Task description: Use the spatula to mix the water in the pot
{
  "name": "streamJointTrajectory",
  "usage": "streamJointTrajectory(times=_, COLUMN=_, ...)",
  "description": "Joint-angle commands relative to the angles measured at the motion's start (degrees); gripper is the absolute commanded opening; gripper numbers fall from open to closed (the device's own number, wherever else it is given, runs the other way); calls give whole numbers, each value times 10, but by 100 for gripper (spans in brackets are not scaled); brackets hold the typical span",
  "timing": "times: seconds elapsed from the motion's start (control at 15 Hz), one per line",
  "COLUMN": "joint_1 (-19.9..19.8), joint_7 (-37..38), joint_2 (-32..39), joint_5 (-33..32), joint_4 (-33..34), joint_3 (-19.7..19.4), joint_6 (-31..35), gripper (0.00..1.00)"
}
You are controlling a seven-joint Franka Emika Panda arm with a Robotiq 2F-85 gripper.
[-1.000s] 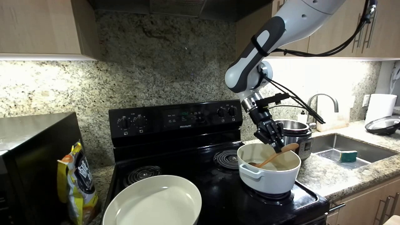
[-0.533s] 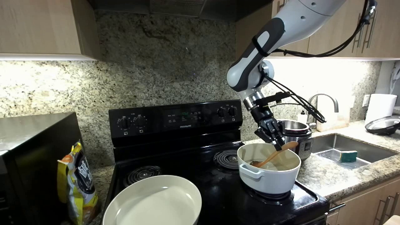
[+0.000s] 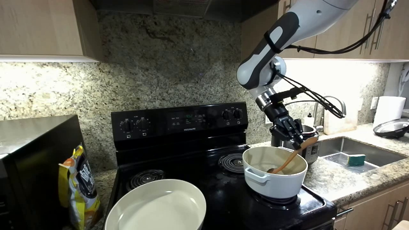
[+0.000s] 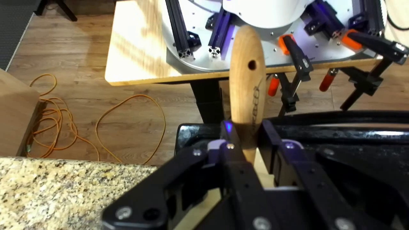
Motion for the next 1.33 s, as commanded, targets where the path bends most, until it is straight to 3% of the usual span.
streamJointTrajectory(times=0.0, joint_1=5, joint_7=-55, joint_2=-17, joint_5=-17, joint_4=-22, joint_3=18, joint_6=-35, gripper=8)
streamJointTrajectory(times=0.2, joint_1=7, joint_7=-87, joint_2=-3, joint_5=12, joint_4=-23, joint_3=31, joint_6=-40, gripper=8)
streamJointTrajectory(times=0.53, joint_1=13, joint_7=-53, joint_2=8, joint_5=46, joint_4=-27, joint_3=43, joint_6=-7, gripper=7)
streamJointTrajectory(times=1.27, joint_1=-19, joint_7=17, joint_2=10, joint_5=88, joint_4=-18, joint_3=-2, joint_6=69, gripper=7)
